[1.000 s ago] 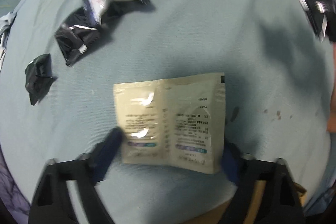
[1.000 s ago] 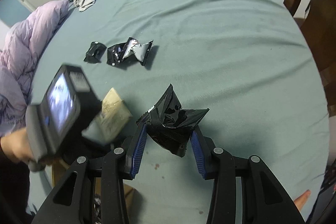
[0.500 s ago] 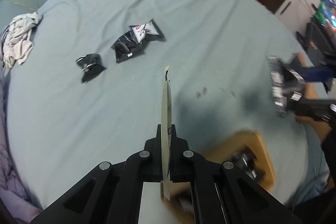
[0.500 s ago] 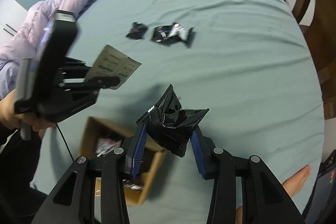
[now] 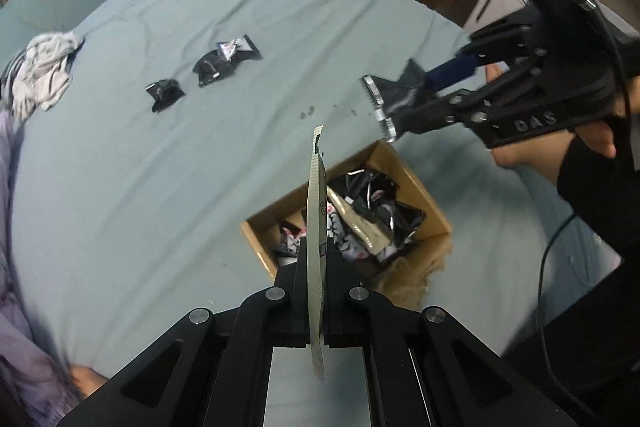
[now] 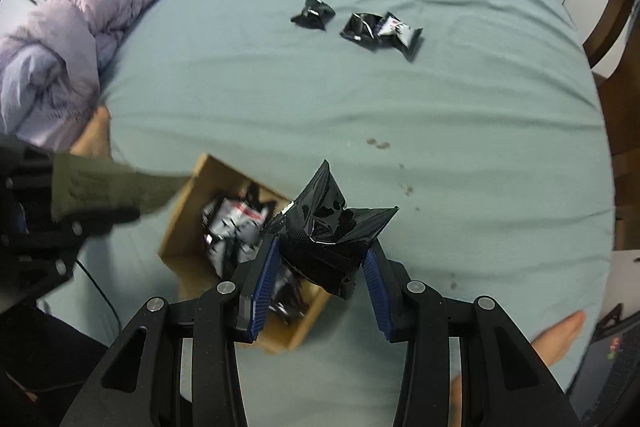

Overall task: Organize snacks
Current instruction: 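Lower the beige sachet into the box and open the left gripper while the right drops its black packet in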

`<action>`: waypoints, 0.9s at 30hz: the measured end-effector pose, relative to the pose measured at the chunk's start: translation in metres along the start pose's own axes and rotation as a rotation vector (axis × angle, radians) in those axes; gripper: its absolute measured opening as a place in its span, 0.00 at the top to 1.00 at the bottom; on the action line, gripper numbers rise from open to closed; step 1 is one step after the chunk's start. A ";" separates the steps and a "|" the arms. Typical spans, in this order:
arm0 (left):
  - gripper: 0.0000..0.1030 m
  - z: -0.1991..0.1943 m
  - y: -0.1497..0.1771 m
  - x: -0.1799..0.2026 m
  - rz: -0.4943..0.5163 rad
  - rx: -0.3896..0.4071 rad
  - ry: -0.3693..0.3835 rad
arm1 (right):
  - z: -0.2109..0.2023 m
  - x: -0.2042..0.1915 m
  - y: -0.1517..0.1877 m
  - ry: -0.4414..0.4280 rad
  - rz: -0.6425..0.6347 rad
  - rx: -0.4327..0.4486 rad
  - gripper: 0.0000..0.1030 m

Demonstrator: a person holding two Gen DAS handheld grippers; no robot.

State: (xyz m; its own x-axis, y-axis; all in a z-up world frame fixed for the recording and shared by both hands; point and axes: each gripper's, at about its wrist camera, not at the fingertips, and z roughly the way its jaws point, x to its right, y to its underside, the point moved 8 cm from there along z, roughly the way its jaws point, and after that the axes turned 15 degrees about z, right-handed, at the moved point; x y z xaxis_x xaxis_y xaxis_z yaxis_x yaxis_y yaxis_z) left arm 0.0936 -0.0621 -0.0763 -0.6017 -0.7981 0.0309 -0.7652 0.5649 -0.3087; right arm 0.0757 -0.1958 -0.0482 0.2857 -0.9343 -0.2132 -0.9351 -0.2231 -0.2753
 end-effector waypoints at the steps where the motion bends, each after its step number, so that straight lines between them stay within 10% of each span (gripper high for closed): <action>1: 0.98 0.001 0.003 0.002 -0.017 -0.007 0.041 | -0.007 -0.001 0.000 -0.004 0.002 0.007 0.61; 12: 0.96 0.058 0.041 0.038 -0.011 -0.116 0.164 | -0.018 0.003 0.013 0.024 0.025 -0.011 0.61; 19: 0.27 0.054 0.035 0.023 -0.025 -0.073 0.083 | 0.018 -0.010 0.016 0.049 -0.016 -0.091 0.61; 27: 0.26 0.041 0.029 -0.026 -0.183 -0.021 0.021 | 0.043 -0.019 0.025 0.032 -0.047 -0.147 0.61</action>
State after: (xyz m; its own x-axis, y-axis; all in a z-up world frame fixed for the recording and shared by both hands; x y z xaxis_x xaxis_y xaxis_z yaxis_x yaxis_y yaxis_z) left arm 0.0962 -0.0338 -0.1250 -0.4562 -0.8837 0.1045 -0.8669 0.4148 -0.2764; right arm 0.0559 -0.1718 -0.0915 0.3256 -0.9296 -0.1728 -0.9420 -0.3031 -0.1441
